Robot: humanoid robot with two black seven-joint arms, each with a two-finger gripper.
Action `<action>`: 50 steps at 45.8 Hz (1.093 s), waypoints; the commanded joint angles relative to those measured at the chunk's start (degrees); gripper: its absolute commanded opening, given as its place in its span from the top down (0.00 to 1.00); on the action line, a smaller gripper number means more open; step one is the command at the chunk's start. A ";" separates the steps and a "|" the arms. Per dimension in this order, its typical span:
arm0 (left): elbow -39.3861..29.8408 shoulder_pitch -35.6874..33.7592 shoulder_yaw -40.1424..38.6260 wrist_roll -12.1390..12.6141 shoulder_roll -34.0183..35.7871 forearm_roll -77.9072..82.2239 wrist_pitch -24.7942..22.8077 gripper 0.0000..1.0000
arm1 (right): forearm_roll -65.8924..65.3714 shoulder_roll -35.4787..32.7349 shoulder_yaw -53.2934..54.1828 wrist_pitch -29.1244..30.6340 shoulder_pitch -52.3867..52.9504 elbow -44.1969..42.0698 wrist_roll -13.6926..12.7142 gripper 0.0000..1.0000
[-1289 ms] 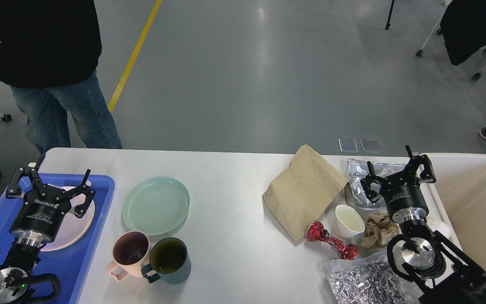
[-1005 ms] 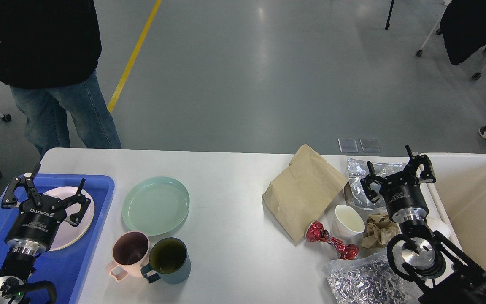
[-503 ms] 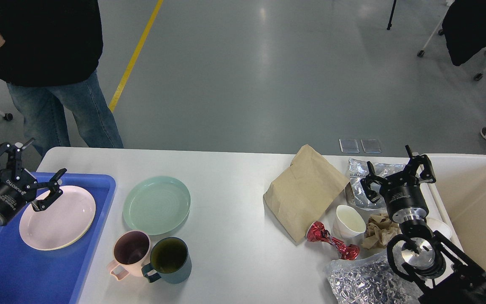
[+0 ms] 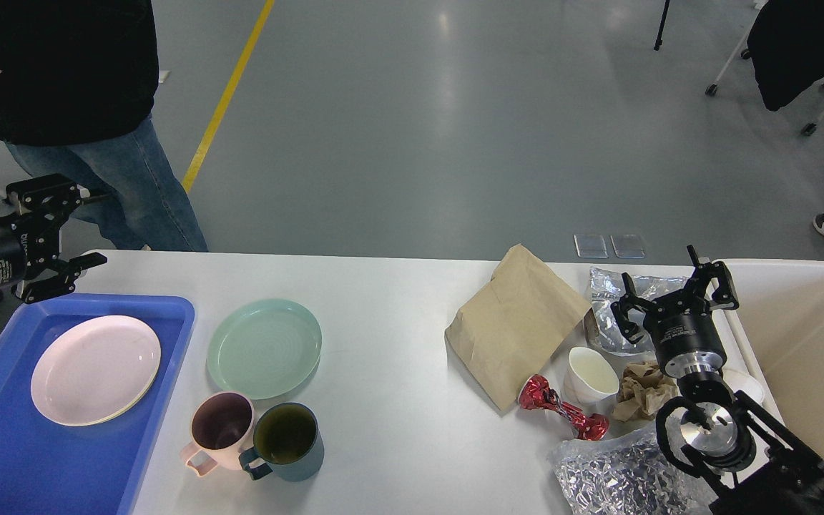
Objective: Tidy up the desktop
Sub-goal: 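Lift the left gripper up and away from the blue tray, then lower the left gripper toward the pink mug beside the tray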
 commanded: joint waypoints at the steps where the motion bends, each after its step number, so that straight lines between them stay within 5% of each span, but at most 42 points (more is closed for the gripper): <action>1: -1.90 -17.05 21.75 0.01 -4.26 0.05 -0.06 0.03 | 0.00 0.00 0.00 0.00 0.00 -0.01 0.00 0.00; 10: -3.66 -39.65 51.82 -0.17 -22.97 -0.04 -1.72 0.03 | 0.00 0.00 0.00 0.00 0.00 -0.10 0.00 0.00; 18: -9.02 -52.66 61.06 -0.08 -38.79 -1.18 -14.29 0.04 | 0.00 0.00 0.00 0.00 0.00 -0.01 0.08 0.00; 29: -23.26 -68.13 63.01 1.67 -53.40 -8.56 -20.01 0.04 | 0.00 0.00 0.00 0.00 0.00 -0.10 0.00 0.00; 38: -30.99 -74.29 61.07 13.36 -55.16 -12.86 -20.62 0.04 | 0.00 0.00 0.00 0.00 0.00 -0.10 0.08 0.00; 50: -34.60 -77.28 61.60 13.28 -54.55 -14.89 -23.68 0.03 | 0.00 0.00 0.00 0.00 0.00 -0.10 0.00 0.00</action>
